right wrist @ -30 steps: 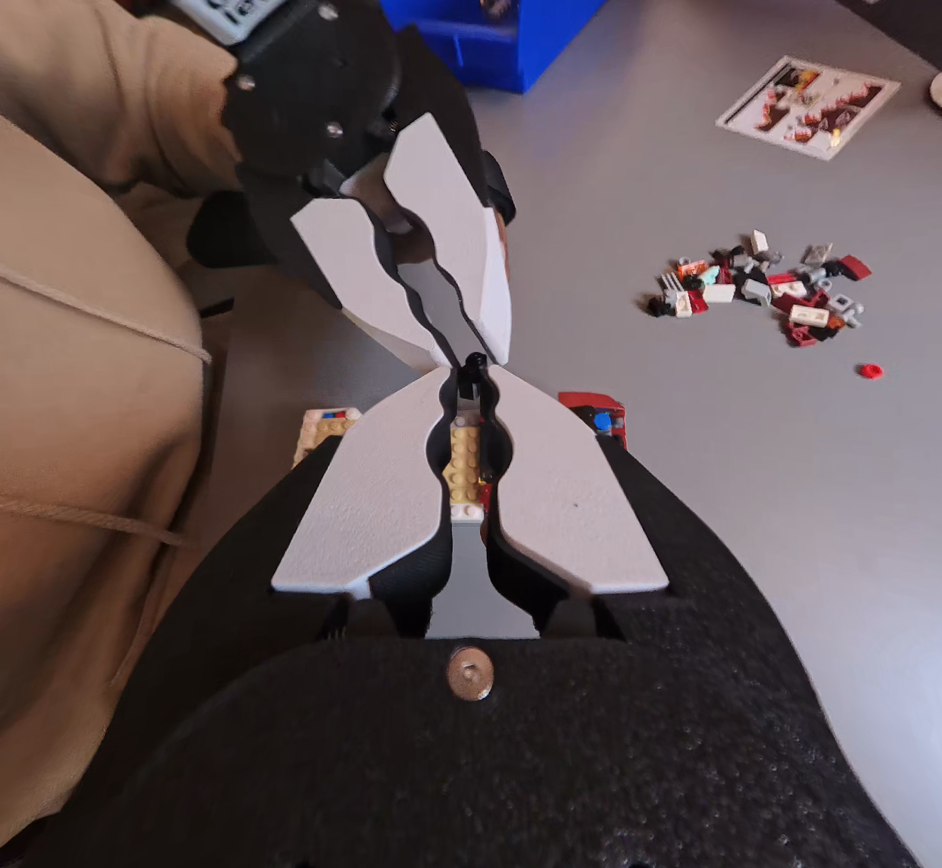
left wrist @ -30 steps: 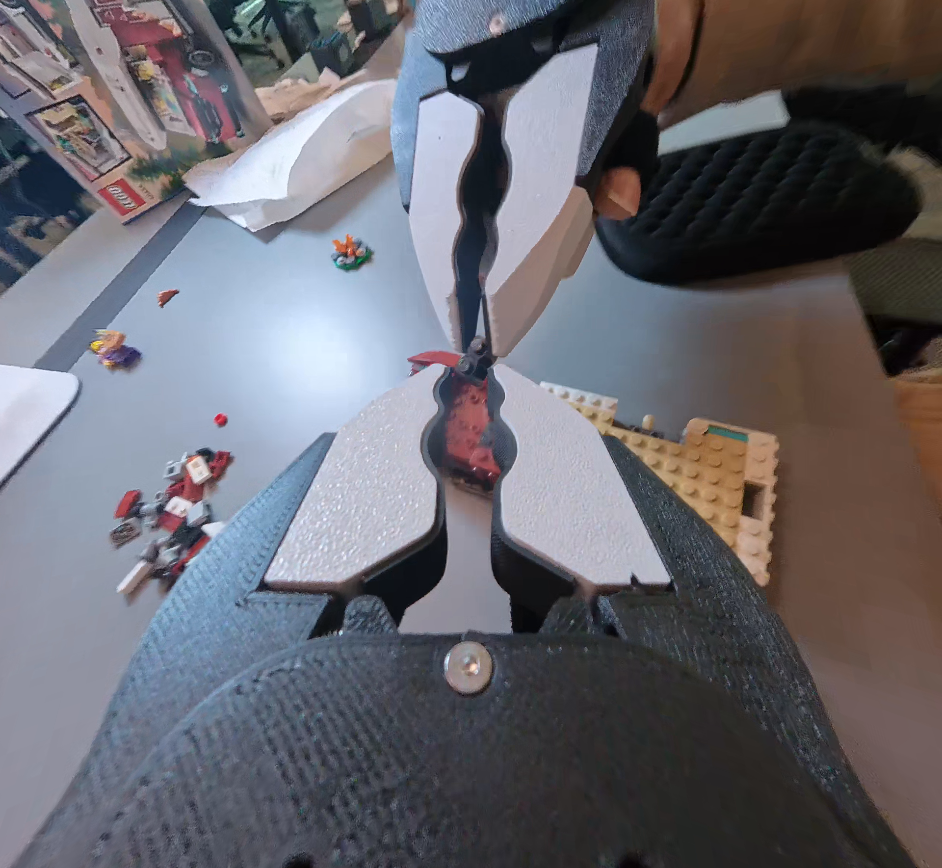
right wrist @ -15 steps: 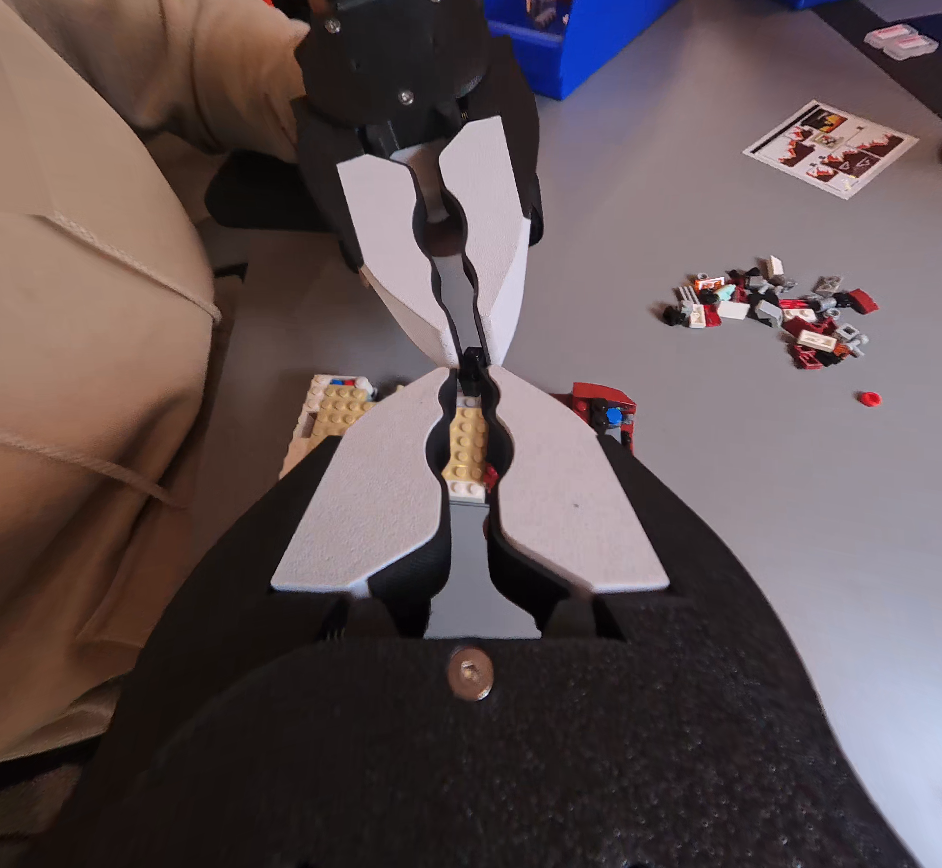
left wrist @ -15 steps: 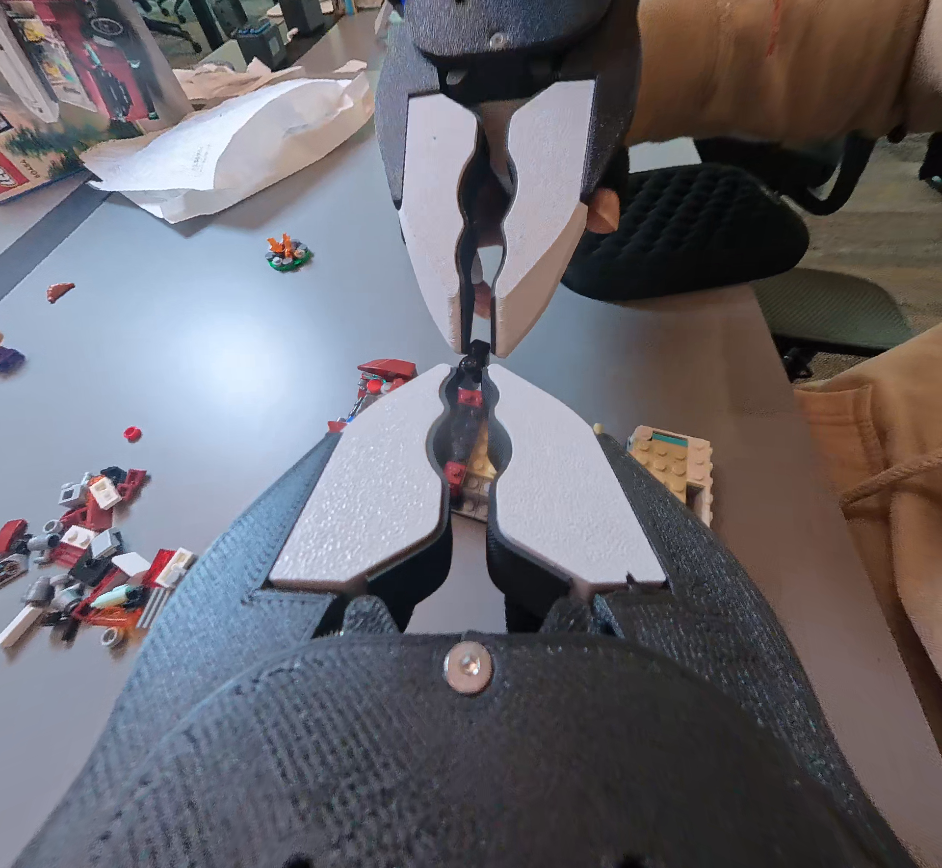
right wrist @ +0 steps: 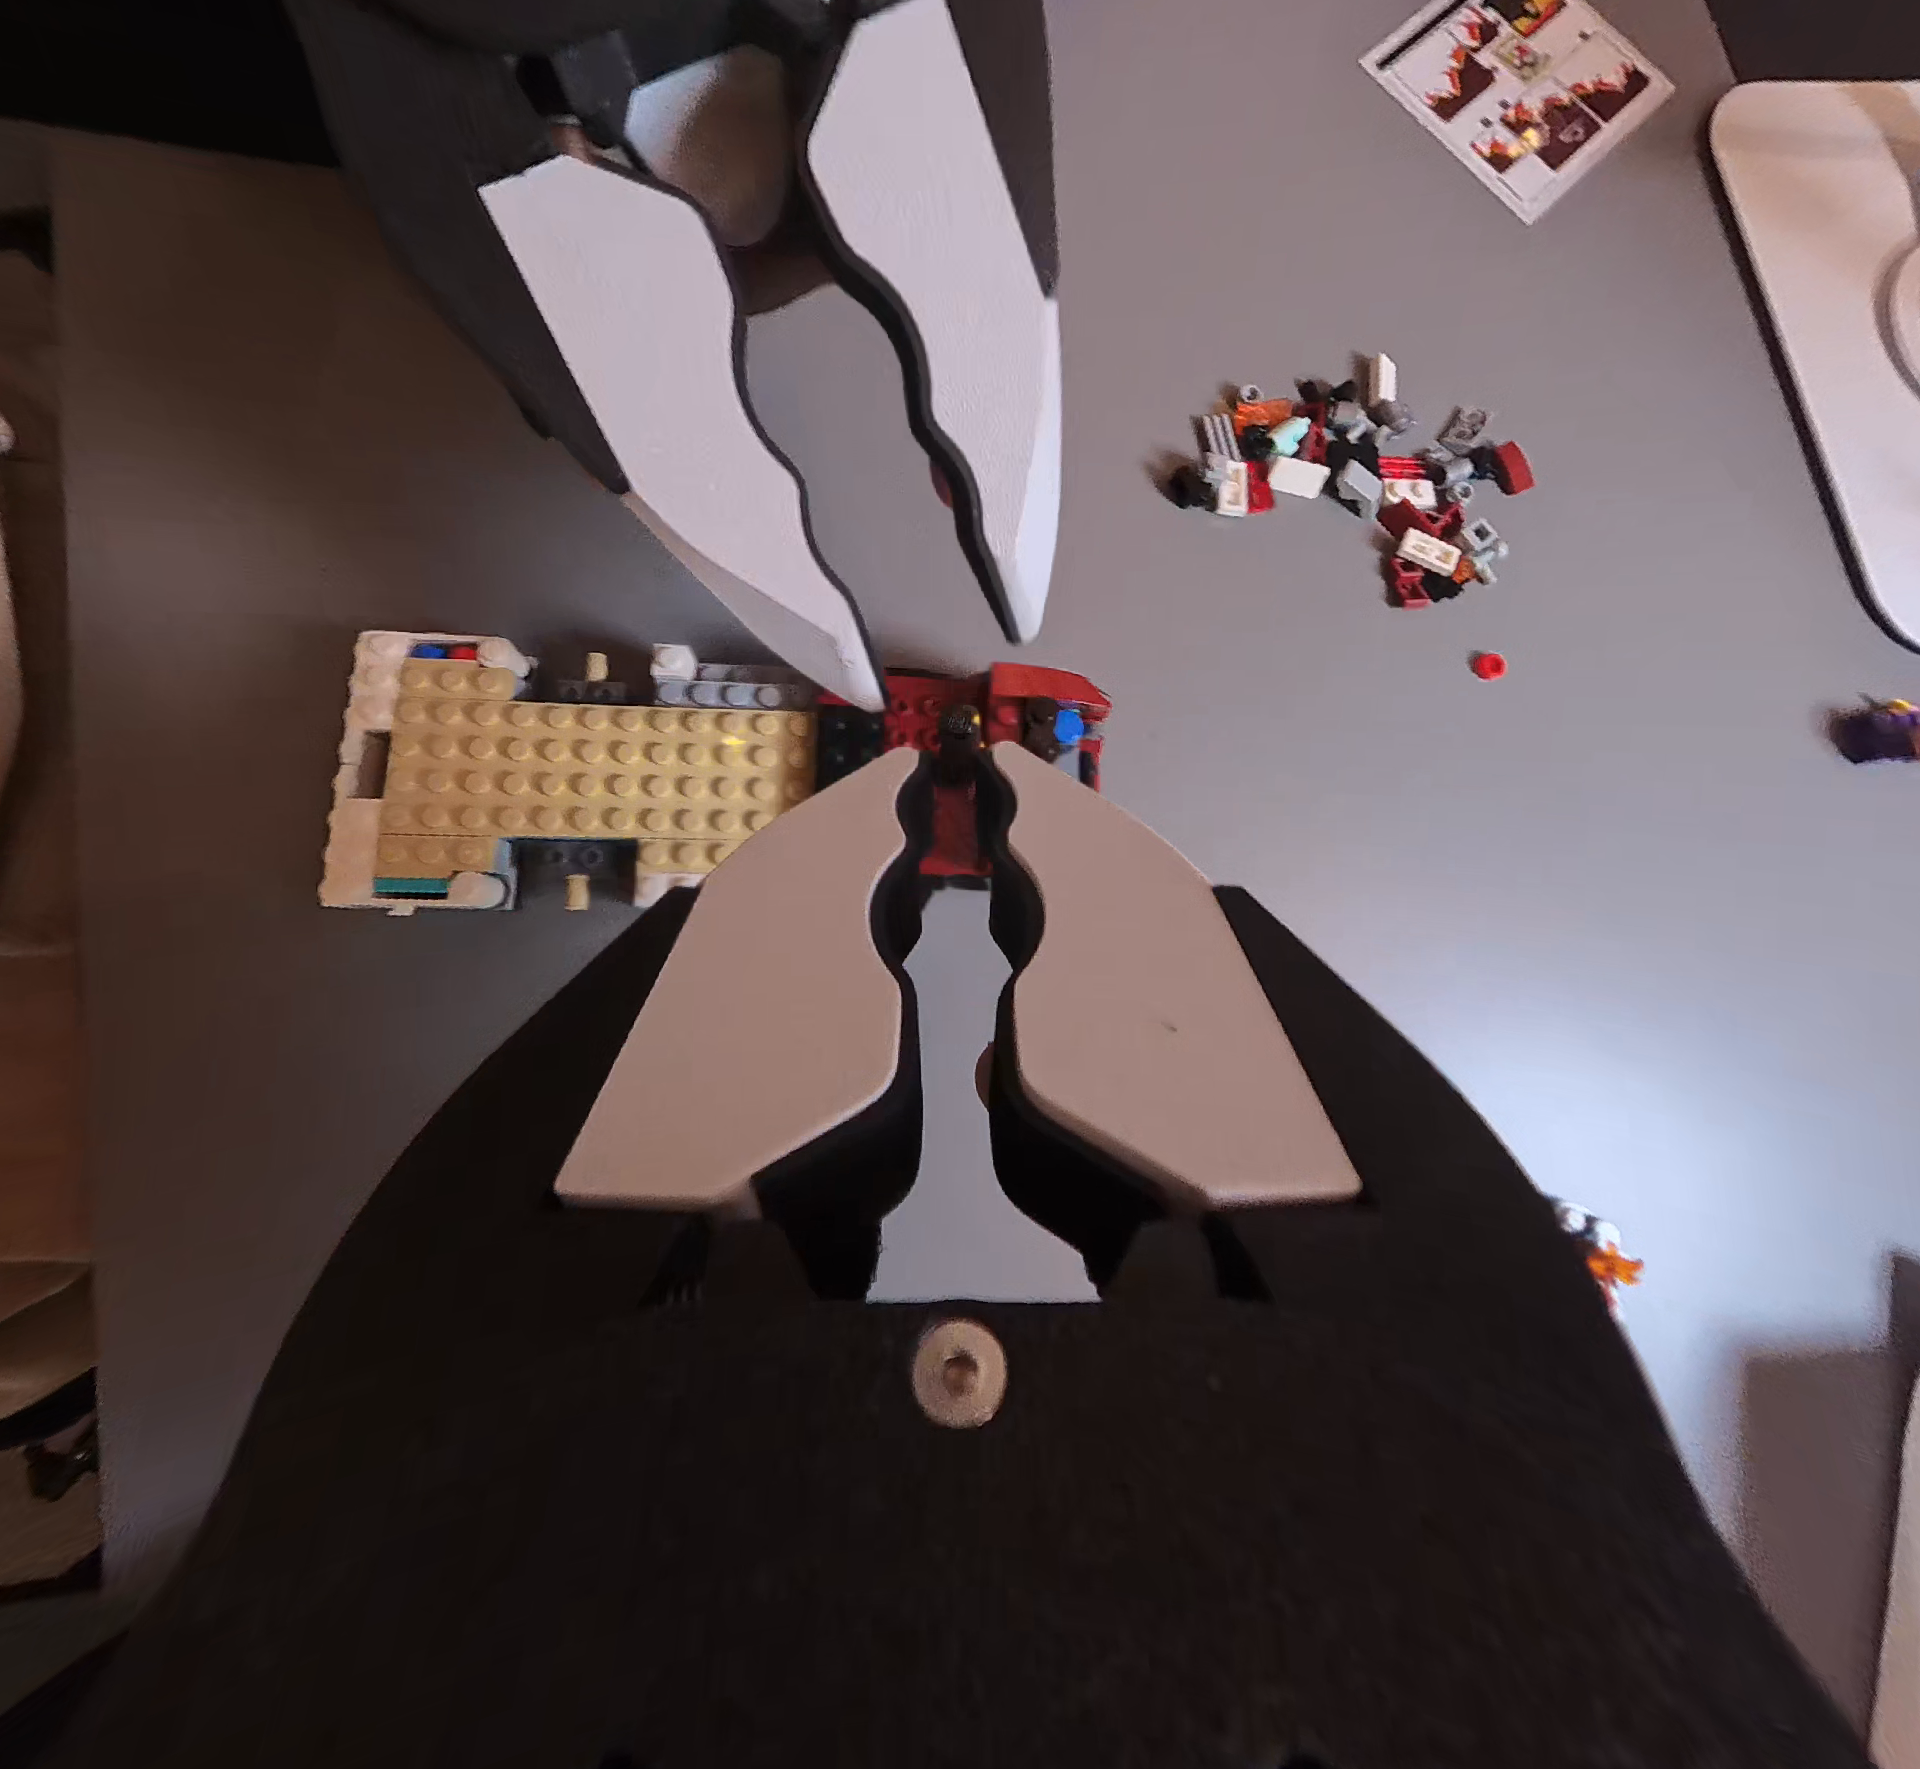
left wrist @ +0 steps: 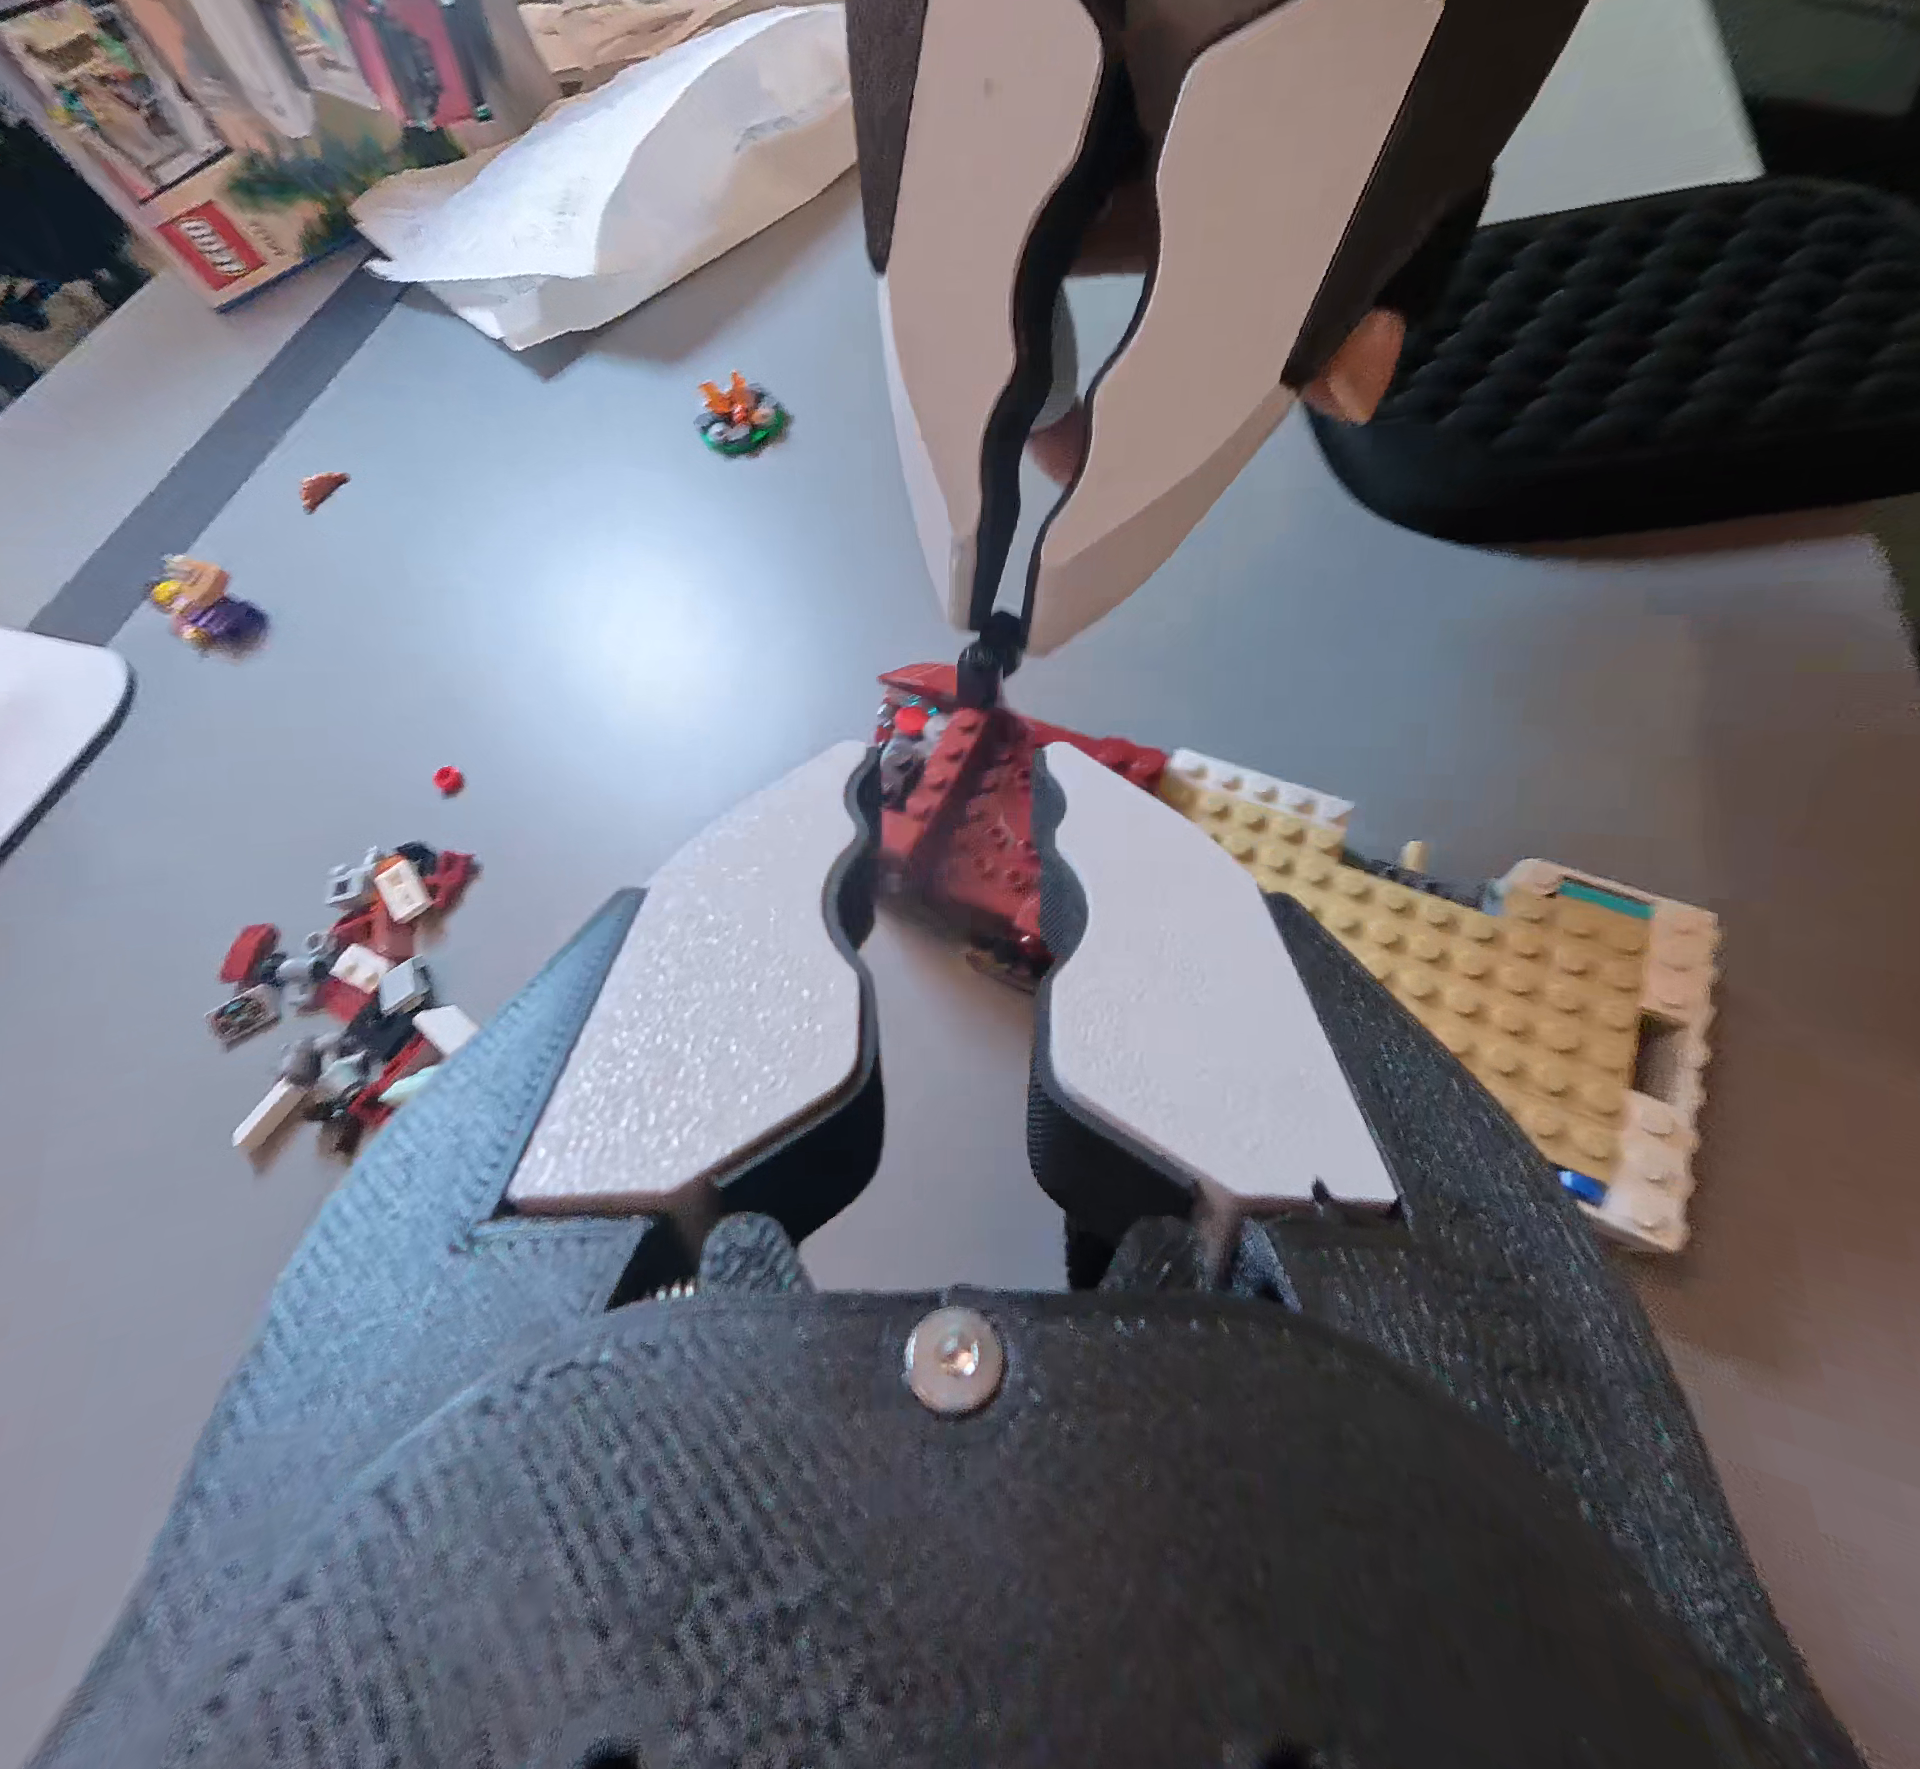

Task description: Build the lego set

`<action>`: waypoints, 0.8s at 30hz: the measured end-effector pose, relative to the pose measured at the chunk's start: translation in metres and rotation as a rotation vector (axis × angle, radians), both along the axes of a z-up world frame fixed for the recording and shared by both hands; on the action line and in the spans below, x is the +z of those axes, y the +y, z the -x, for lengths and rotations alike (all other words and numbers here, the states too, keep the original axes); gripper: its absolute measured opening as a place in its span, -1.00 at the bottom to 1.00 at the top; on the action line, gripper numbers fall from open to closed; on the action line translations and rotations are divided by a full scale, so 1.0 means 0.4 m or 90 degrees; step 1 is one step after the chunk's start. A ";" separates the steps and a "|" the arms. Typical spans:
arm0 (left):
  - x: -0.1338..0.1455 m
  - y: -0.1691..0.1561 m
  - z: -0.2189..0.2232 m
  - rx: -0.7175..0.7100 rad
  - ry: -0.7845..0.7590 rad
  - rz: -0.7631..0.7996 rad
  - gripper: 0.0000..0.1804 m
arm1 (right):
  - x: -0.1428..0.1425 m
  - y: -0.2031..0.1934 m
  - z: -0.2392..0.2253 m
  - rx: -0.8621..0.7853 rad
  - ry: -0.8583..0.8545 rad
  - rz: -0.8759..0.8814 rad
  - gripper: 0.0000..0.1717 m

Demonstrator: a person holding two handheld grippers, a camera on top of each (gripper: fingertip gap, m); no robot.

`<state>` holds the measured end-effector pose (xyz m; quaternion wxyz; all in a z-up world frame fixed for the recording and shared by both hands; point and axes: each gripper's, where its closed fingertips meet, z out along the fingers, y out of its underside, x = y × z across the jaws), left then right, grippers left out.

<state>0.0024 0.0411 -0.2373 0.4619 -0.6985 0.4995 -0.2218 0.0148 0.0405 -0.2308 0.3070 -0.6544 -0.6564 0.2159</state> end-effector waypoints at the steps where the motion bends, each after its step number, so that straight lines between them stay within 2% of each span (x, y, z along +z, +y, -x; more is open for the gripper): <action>1: -0.011 0.011 0.009 0.015 0.012 0.000 -0.62 | -0.005 0.016 -0.004 -0.013 -0.003 0.005 -0.91; 3: -0.039 0.026 0.017 0.034 0.032 0.022 -0.47 | -0.021 0.040 -0.010 -0.028 -0.011 0.018 -0.91; 6: -0.071 0.041 0.015 0.042 0.048 0.047 -0.39 | -0.046 0.053 -0.009 -0.027 -0.026 0.033 -0.91; 14: -0.092 0.057 -0.014 0.045 0.024 0.106 -0.36 | -0.070 0.059 -0.005 -0.010 -0.061 0.057 -0.91; 24: -0.091 0.054 -0.009 0.050 0.037 0.099 -0.37 | -0.069 0.059 -0.001 -0.004 -0.069 0.059 -0.91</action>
